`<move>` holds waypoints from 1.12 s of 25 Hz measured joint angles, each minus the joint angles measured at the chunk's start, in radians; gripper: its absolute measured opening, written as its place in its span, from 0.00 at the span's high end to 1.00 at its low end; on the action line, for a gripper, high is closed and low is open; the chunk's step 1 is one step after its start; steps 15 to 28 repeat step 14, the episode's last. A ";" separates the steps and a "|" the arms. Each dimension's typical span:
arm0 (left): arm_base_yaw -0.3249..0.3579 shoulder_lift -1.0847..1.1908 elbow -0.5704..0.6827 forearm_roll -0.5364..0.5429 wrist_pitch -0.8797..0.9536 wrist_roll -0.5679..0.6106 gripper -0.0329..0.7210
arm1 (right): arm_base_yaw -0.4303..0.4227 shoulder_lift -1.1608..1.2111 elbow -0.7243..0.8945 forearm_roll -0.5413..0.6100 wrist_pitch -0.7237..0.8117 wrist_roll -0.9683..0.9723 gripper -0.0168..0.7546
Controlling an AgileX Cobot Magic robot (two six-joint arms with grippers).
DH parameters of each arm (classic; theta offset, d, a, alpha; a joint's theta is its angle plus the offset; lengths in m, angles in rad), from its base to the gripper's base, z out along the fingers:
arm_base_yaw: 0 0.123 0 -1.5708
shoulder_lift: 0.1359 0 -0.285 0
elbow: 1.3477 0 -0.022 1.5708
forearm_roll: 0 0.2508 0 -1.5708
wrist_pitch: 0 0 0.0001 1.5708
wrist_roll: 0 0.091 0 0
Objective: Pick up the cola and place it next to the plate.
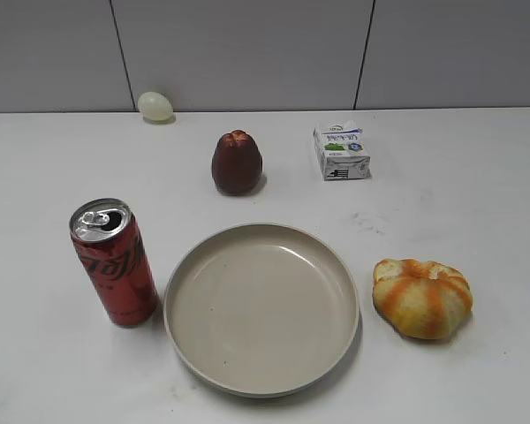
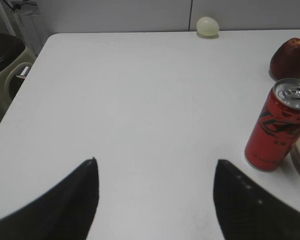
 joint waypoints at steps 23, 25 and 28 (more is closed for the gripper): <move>0.000 0.000 0.000 0.000 0.000 0.000 0.24 | 0.000 0.000 0.000 0.000 0.000 0.001 0.29; 0.000 0.000 0.000 0.000 0.000 0.000 0.24 | 0.000 0.000 0.000 0.000 0.000 0.001 0.29; 0.000 0.000 0.000 0.000 0.000 0.000 0.24 | 0.000 0.000 0.000 0.000 0.000 0.001 0.29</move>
